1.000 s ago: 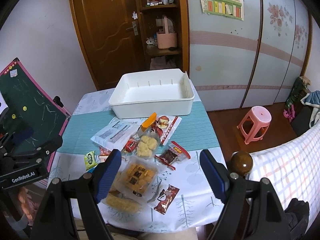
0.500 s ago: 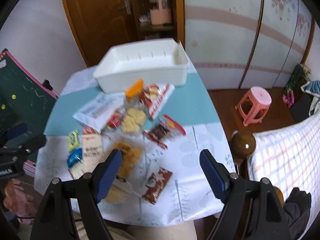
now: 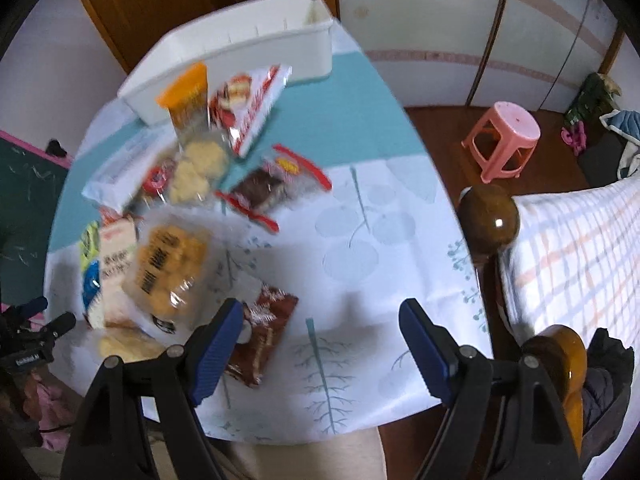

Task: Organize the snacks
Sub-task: 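Grasp white cracker packet with left tool while right tool grasps brown chocolate wafer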

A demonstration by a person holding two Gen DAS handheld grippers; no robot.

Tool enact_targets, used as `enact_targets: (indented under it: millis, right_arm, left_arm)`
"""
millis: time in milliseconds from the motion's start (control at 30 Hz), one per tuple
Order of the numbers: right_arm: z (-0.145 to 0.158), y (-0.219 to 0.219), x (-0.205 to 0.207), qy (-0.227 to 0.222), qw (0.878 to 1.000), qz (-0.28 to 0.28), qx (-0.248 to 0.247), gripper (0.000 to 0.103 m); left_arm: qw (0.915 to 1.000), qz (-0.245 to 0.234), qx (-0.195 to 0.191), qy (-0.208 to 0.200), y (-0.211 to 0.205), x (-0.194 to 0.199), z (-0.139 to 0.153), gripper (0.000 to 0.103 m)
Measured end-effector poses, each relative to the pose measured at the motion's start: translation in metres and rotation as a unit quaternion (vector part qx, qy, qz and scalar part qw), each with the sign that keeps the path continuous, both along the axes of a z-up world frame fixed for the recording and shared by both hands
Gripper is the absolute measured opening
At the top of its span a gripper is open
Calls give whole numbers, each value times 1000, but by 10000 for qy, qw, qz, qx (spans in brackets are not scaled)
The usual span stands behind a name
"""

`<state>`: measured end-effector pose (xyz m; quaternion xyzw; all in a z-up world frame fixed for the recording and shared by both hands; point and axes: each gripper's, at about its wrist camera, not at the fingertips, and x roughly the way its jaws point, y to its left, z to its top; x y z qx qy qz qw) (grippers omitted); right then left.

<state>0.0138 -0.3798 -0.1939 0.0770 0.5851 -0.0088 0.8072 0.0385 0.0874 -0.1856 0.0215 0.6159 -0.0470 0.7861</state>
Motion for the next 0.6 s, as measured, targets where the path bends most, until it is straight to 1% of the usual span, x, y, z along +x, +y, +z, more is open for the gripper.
enact_targets:
  millis: [133,333,433,467,600]
  right_arm:
    - [-18,16,3,222,9993,282,-109,80]
    - [-36,41,6,435,9969,658,-32,80]
    - [-42,49,6,488,9957,784,34,80]
    - [-44,51,6,527,9952,819,56,77]
    - [-45,54,4,509,9946,898,-67,71]
  left_arm:
    - [9998,-15,-146,123,-4,4,-10,102]
    - [9991,-6,-312,293,-13,10,-22,102]
    - [9991,-77,-256,323,-21,11,-28,100]
    - [9992,-132,-218,312,-27,8,-30,99]
    - [9987,-424,-117,275,-45,8,-33,98]
